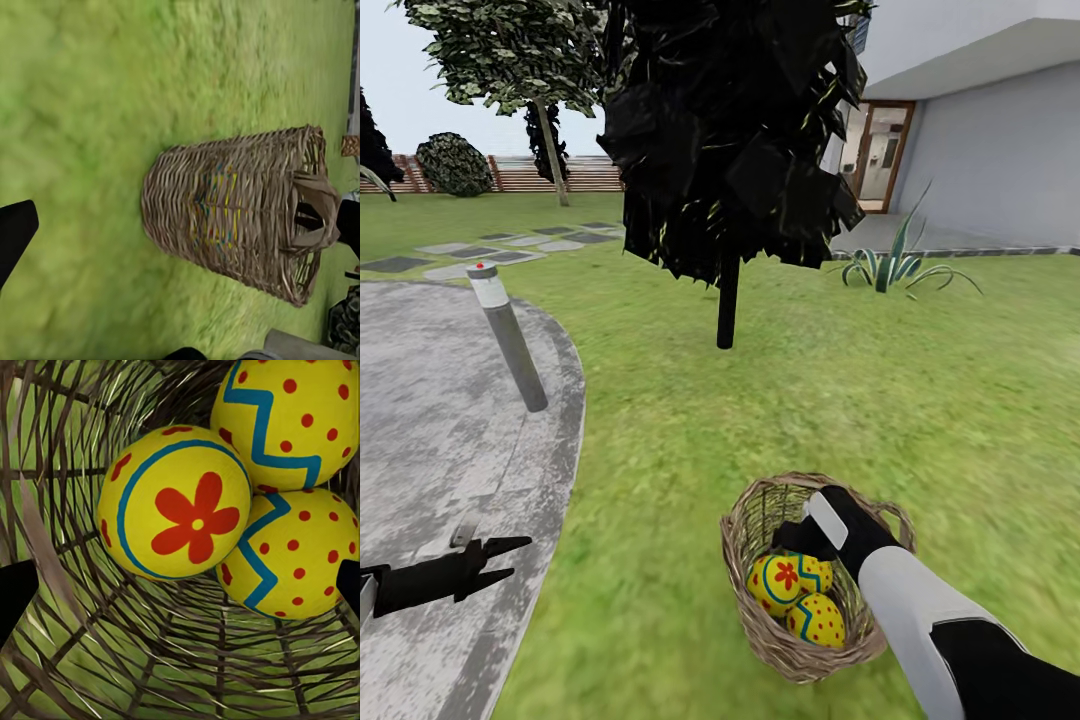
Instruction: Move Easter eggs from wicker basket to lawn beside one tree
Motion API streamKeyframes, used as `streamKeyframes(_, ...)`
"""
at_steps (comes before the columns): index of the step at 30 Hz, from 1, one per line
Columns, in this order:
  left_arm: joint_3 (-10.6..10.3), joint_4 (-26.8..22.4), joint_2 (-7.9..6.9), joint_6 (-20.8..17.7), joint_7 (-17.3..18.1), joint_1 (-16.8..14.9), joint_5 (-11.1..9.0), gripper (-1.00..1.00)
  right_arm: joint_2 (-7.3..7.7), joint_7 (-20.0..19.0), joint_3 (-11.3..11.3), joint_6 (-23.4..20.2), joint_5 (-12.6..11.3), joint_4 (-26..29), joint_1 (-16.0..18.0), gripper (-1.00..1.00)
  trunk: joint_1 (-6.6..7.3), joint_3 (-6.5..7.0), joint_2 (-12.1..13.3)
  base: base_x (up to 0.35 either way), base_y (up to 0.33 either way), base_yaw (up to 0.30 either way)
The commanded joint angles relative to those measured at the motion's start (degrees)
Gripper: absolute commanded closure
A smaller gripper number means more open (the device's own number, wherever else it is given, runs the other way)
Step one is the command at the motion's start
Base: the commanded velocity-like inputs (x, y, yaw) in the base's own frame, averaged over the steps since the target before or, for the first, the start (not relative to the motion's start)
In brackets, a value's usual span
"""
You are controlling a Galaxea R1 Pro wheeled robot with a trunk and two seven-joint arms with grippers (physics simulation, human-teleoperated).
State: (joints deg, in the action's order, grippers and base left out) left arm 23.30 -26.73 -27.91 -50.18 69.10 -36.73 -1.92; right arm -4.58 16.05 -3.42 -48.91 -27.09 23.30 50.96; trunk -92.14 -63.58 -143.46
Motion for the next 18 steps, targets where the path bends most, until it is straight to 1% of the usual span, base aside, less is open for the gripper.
streamKeyframes(1, 0.18, 0.01, -0.01, -0.49, 0.08, -0.02, -0.16, -1.0, 0.06, 0.47, -0.36, -0.14, -0.6, 0.07, 0.02, -1.0, 0.01, -0.05, -0.02, 0.031, 0.001, 0.0)
streamKeyframes(4, 0.24, 0.01, 0.02, -0.56, 0.07, -0.03, -0.18, -1.0, 0.02, 0.47, -0.36, -0.13, -0.6, 0.07, 0.02, -1.0, 0.01, -0.05, -0.02, 0.033, 0.009, 0.0)
streamKeyframes(8, 0.25, 0.01, 0.04, -0.52, 0.07, -0.01, -0.19, -1.0, -0.07, 0.47, -0.36, -0.13, -0.6, 0.07, 0.02, -1.0, 0.01, -0.05, -0.02, 0.118, 0.069, 0.0)
streamKeyframes(14, 0.25, 0.01, 0.02, -0.53, 0.07, -0.05, -0.19, -1.0, -0.07, 0.47, -0.36, -0.13, -0.6, 0.07, 0.02, -1.0, 0.01, -0.05, -0.02, 0.025, 0.022, 0.0)
streamKeyframes(18, 0.25, 0.01, 0.03, -0.58, 0.07, -0.05, -0.19, -1.0, -0.21, 0.47, -0.36, -0.14, -0.66, 0.07, 0.02, -1.0, 0.01, -0.05, -0.02, 0.004, 0.133, 0.0)
